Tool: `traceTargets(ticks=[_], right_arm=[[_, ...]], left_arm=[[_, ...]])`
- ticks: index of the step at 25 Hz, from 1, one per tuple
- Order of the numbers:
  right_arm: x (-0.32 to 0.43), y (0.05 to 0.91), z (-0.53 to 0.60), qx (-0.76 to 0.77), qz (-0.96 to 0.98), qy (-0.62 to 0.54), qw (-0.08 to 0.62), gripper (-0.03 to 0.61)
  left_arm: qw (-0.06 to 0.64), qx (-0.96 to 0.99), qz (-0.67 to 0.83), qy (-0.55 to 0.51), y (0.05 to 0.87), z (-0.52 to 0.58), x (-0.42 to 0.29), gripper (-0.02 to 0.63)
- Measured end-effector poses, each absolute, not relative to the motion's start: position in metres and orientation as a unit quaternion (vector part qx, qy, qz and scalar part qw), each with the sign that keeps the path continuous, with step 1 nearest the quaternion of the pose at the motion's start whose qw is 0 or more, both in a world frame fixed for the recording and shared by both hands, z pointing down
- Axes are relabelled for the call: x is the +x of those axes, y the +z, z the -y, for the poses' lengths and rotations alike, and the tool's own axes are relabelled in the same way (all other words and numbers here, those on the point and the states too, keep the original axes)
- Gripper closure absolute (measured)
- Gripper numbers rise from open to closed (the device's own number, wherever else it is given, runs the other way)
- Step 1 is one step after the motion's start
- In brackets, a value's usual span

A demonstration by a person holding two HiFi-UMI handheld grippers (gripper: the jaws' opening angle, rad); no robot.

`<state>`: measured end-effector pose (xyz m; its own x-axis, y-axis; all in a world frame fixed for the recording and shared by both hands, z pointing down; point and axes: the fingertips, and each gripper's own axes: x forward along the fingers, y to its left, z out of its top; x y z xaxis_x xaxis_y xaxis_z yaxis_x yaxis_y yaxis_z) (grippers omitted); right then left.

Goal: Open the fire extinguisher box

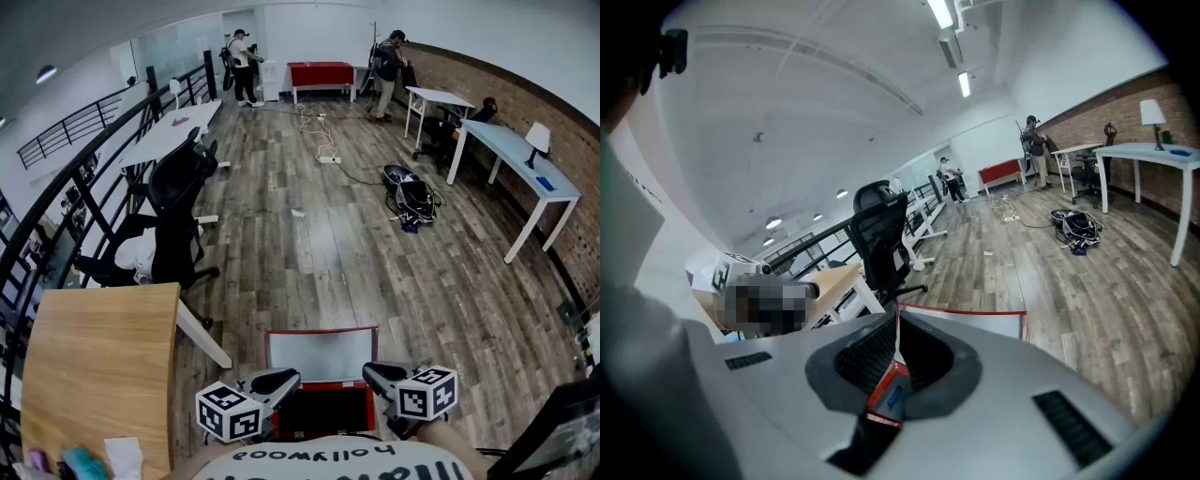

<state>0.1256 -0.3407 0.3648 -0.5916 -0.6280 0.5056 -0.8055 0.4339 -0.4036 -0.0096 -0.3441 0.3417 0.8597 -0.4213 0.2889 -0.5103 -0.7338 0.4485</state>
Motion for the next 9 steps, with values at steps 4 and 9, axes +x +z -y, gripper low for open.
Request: traceTargets(ticks=[4, 9], right_arm=[[0.1262, 0.3665, 0.3401, 0.428, 0.835, 0.316, 0.143, 0.558], [0.1233, 0.3701, 0.3400, 0.424, 0.835, 0.319, 0.146, 0.558]], left_arm=[[0.269, 0.925, 0.254, 0.081, 0.3427, 0.3431, -0.0098, 0.577], [0.272, 0.924, 0.256, 0.079, 0.3441, 0.3437, -0.0119, 0.577]])
